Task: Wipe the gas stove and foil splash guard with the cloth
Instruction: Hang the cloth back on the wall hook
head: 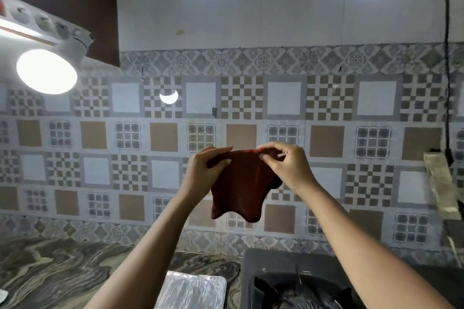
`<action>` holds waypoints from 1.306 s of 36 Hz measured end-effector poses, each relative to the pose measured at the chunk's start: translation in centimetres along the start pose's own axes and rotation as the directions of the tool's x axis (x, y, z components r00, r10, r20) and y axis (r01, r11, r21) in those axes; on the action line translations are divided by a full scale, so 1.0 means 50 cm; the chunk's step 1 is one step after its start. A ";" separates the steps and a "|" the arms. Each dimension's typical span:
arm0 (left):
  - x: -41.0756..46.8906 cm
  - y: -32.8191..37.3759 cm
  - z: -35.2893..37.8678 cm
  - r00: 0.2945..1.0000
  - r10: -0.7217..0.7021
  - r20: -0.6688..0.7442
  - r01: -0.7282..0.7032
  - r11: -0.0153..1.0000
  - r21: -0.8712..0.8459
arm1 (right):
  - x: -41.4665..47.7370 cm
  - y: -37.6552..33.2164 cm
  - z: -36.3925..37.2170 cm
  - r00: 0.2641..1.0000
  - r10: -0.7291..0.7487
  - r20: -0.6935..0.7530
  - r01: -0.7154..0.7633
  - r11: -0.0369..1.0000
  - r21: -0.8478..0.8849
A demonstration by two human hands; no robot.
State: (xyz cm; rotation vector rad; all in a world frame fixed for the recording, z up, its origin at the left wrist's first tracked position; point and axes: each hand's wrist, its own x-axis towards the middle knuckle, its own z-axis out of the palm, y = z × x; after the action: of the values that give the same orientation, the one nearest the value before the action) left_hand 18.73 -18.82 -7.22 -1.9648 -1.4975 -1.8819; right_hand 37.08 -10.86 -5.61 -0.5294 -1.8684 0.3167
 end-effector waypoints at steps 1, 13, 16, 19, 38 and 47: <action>0.010 -0.007 -0.001 1.000 -0.003 -0.010 0.003 1.000 0.004 | 0.008 0.003 0.007 1.000 -0.006 0.012 0.006 1.000 -0.011; 0.222 -0.163 -0.036 0.990 -0.076 -0.122 0.087 0.992 0.086 | 0.235 0.093 0.139 0.987 -0.037 0.154 0.050 0.995 -0.082; 0.254 -0.184 -0.030 0.982 -0.079 -0.173 0.102 0.987 0.127 | 0.272 0.109 0.163 0.989 -0.088 0.121 0.099 0.991 -0.087; 0.296 -0.201 -0.025 0.975 -0.089 -0.204 0.120 0.982 0.144 | 0.319 0.125 0.183 0.990 -0.101 0.101 0.111 0.989 -0.100; 0.537 -0.337 -0.004 0.935 -0.075 -0.346 0.155 0.966 0.208 | 0.544 0.219 0.336 0.967 -0.226 -0.120 0.172 0.921 -0.350; 0.511 -0.404 0.016 0.948 -0.010 -0.318 0.086 0.970 0.226 | 0.515 0.274 0.379 0.938 -0.317 -0.142 0.228 0.871 -0.436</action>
State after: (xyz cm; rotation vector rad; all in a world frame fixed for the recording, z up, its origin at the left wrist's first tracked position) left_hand 1.49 7.50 1.23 -1.4592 -1.5971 -1.8253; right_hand 14.78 14.62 2.42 -0.5459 -1.7754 -0.3264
